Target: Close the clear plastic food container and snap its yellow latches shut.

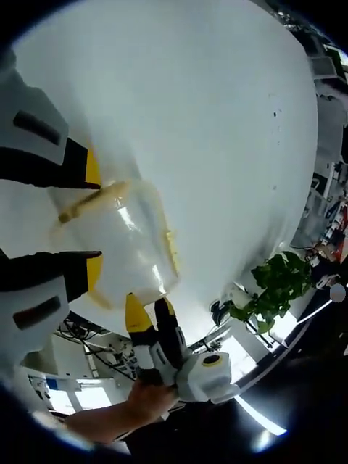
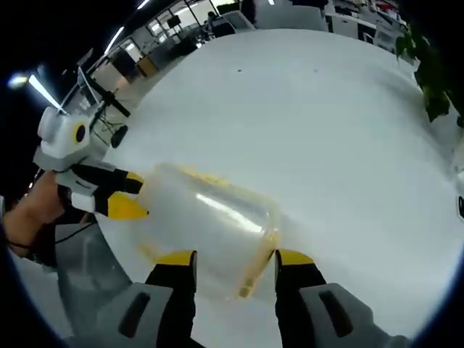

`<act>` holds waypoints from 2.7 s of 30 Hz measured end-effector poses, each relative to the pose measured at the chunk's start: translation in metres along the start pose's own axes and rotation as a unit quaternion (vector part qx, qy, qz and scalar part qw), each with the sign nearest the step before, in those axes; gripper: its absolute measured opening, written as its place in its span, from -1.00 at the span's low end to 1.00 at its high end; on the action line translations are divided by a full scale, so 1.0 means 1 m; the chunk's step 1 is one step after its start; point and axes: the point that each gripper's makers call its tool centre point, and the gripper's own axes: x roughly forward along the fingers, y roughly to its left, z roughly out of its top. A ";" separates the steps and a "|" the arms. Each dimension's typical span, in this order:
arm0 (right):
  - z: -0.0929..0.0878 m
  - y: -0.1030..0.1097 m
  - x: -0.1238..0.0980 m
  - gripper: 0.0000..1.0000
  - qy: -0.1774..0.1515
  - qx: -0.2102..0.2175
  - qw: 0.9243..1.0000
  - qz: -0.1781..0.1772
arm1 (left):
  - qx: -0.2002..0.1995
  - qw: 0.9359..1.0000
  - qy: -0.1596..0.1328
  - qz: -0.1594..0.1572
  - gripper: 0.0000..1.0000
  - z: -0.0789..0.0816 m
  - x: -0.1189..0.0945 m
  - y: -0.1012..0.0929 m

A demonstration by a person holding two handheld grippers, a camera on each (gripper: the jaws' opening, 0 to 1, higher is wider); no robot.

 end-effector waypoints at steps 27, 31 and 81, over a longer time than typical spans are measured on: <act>0.015 0.001 -0.008 -0.20 0.009 -0.194 0.981 -0.026 | 0.185 0.983 0.008 0.016 -0.30 0.012 -0.019 0.004; 0.018 0.002 -0.008 -0.23 0.013 -0.220 0.975 -0.023 | 0.231 0.973 0.013 0.012 -0.30 0.014 -0.019 0.003; 0.021 0.042 0.011 -0.25 0.056 -0.447 0.890 0.076 | 0.491 0.866 0.078 -0.043 -0.34 0.023 0.010 -0.040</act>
